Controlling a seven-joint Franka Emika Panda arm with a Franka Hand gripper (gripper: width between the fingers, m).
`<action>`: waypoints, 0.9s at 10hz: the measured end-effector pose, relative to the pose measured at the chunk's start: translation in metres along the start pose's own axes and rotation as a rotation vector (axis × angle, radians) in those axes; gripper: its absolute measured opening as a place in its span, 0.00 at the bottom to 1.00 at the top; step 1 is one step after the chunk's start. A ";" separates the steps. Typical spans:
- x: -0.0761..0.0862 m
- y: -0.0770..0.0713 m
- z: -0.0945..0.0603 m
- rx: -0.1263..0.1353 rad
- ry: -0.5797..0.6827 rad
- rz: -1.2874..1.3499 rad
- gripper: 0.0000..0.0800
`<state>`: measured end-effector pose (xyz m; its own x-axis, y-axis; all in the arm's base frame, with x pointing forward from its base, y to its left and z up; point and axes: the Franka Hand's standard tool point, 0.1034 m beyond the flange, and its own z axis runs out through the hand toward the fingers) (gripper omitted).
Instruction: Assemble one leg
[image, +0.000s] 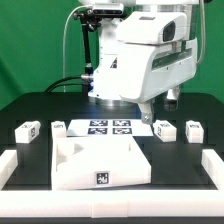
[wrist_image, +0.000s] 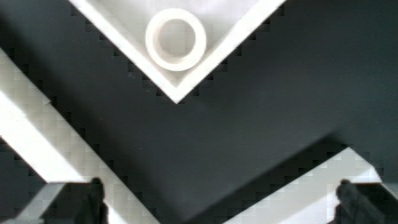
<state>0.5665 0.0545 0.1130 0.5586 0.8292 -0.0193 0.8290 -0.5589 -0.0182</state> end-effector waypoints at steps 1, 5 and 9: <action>0.000 0.001 0.000 0.001 -0.001 -0.007 0.81; 0.000 0.001 -0.001 0.001 -0.001 -0.006 0.81; -0.005 -0.002 0.002 -0.002 0.001 -0.040 0.81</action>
Offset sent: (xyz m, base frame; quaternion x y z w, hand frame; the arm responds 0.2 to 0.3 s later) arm 0.0000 0.0000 0.0000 0.0000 0.0000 0.0000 1.0000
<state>0.5616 0.0516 0.1109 0.5252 0.8508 -0.0177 0.8506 -0.5255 -0.0174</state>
